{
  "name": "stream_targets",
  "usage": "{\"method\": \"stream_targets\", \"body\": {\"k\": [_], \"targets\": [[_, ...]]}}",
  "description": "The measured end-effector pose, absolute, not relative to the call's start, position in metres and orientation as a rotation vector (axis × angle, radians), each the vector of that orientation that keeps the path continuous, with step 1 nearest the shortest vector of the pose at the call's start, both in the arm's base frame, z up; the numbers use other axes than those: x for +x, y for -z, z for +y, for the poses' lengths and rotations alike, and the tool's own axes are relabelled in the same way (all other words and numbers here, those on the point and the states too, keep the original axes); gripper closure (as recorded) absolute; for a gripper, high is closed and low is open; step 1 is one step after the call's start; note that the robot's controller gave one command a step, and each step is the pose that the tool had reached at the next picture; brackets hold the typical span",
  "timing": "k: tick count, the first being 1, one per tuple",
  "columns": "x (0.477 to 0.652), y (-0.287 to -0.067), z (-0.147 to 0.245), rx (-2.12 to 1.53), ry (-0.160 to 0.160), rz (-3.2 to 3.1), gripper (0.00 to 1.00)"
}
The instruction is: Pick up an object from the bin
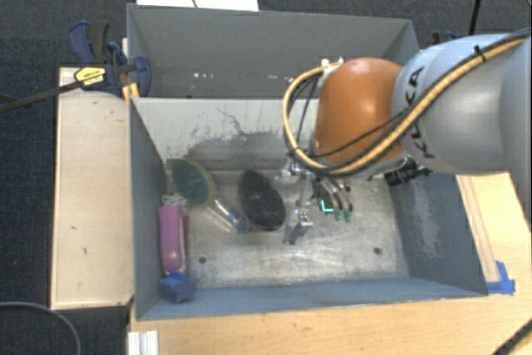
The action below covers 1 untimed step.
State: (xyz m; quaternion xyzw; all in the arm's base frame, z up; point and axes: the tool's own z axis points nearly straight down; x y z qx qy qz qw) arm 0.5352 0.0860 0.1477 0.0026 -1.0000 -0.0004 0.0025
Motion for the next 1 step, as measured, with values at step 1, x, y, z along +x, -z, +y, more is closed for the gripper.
{"method": "stream_targets", "body": {"k": [1], "targets": [[0.5636, -0.1004, 0.1296, 0.241, 0.012, -3.161, 0.00]]}}
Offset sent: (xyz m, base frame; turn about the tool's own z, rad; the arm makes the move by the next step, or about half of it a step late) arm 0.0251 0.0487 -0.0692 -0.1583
